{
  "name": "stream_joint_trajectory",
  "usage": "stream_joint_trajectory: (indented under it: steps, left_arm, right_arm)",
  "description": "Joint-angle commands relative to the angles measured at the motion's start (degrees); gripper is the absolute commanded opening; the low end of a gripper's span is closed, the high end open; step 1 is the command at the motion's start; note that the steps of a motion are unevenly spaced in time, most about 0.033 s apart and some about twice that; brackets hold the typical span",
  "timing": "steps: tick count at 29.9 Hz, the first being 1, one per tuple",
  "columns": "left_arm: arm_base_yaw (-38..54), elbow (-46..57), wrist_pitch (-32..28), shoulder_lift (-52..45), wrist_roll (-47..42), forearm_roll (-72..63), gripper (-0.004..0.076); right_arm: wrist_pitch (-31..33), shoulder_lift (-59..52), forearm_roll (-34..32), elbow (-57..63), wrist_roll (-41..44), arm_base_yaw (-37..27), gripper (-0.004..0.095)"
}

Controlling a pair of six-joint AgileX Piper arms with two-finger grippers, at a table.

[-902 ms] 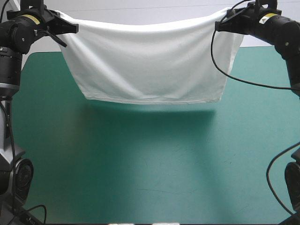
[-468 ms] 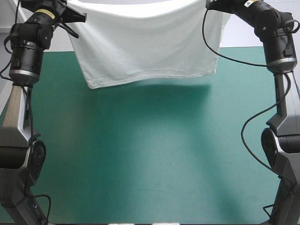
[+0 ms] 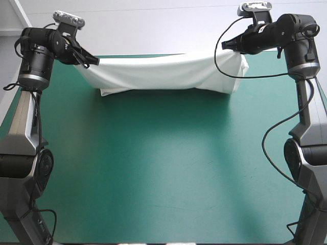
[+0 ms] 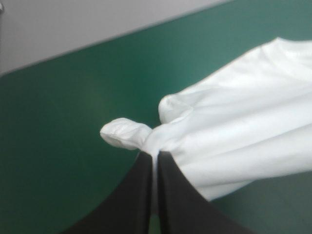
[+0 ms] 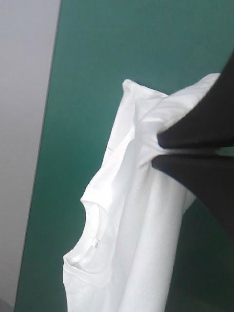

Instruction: Fold the cloth

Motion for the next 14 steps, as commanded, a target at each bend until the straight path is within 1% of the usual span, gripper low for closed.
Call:
stream_joint_trajectory:
  steps: [1,3,5,8,12,14]
  left_arm:
    - [-0.1,2.1,5.8,-4.4,0.5,-0.8,0.0019]
    - [-0.1,7.8,5.8,-6.6,0.5,-2.4,0.0019]
    - [-0.1,14.9,5.8,-9.5,0.5,-4.2,0.0019]
    - [-0.1,27.1,5.8,-14.1,0.5,-5.8,0.0019]
    - [-0.1,42.3,5.4,-21.1,0.4,-6.1,0.0019]
    - [-0.1,48.0,5.0,-24.0,-0.5,-6.0,0.0019]
  right_arm:
    - [-2.0,-7.0,-0.1,4.7,1.7,0.0,-0.0017]
    - [-2.0,-10.6,0.1,10.7,1.7,0.1,-0.0017]
    - [-2.0,-15.2,0.2,19.4,1.4,0.1,-0.0017]
    - [-2.0,-21.1,-0.2,32.5,-1.3,0.1,-0.0017]
    - [-2.0,-27.1,-0.1,46.2,-2.9,0.1,-0.0017]
    - [-2.0,-29.0,-0.1,51.5,-3.2,0.1,-0.0017]
